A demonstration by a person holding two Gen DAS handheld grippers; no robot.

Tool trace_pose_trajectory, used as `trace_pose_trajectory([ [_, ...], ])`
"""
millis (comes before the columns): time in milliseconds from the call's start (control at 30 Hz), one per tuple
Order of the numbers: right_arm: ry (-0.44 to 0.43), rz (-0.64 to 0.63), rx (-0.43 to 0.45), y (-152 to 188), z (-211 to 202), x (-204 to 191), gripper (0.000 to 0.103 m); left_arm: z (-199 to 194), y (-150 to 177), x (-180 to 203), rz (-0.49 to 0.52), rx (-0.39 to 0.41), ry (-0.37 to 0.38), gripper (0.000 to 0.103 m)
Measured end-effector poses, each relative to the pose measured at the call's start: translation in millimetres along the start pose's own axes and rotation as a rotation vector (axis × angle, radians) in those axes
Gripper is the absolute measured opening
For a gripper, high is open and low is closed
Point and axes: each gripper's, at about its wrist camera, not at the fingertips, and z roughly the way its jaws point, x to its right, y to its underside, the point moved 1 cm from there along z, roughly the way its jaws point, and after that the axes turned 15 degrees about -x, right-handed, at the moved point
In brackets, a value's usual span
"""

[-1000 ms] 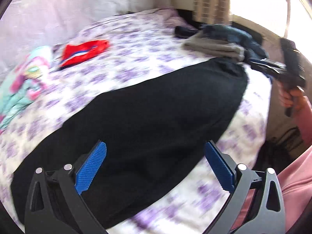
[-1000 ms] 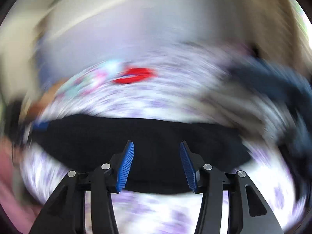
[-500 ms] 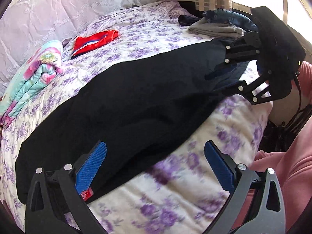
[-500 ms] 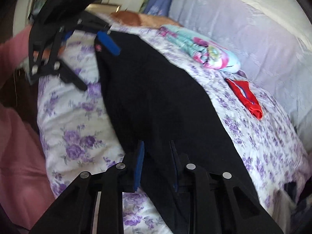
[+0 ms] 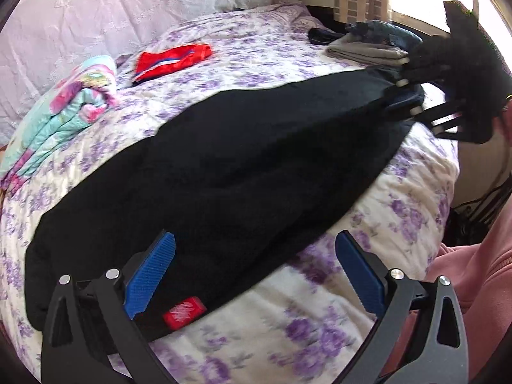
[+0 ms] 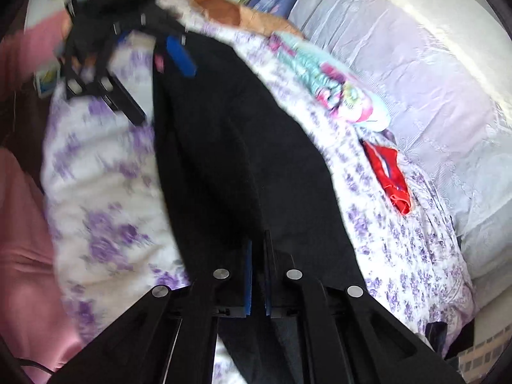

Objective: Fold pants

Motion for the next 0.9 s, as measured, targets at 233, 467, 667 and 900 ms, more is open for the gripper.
trace_pose_trajectory([
  [233,-0.021,-0.077,-0.095,20.2,36.7,-38.9,0.007,8.5,8.1,-13.2,-0.046,-0.038,-0.034,0.098],
  [467,-0.119,0.168,0.079,26.7,-9.3,7.8,0.059,-35.5,-4.0,-9.5,-0.015,0.087,0.004,0.098],
  [667,-0.170,0.654,0.082,60.6,16.5,63.1,0.060,-8.7,-60.7,-1.8,-0.089,0.108,0.171,0.098],
  [900,-0.140,1.052,-0.123,188.8,31.7,85.1,0.060,53.8,-65.8,-7.1,-0.175,-0.099,0.217,0.098],
])
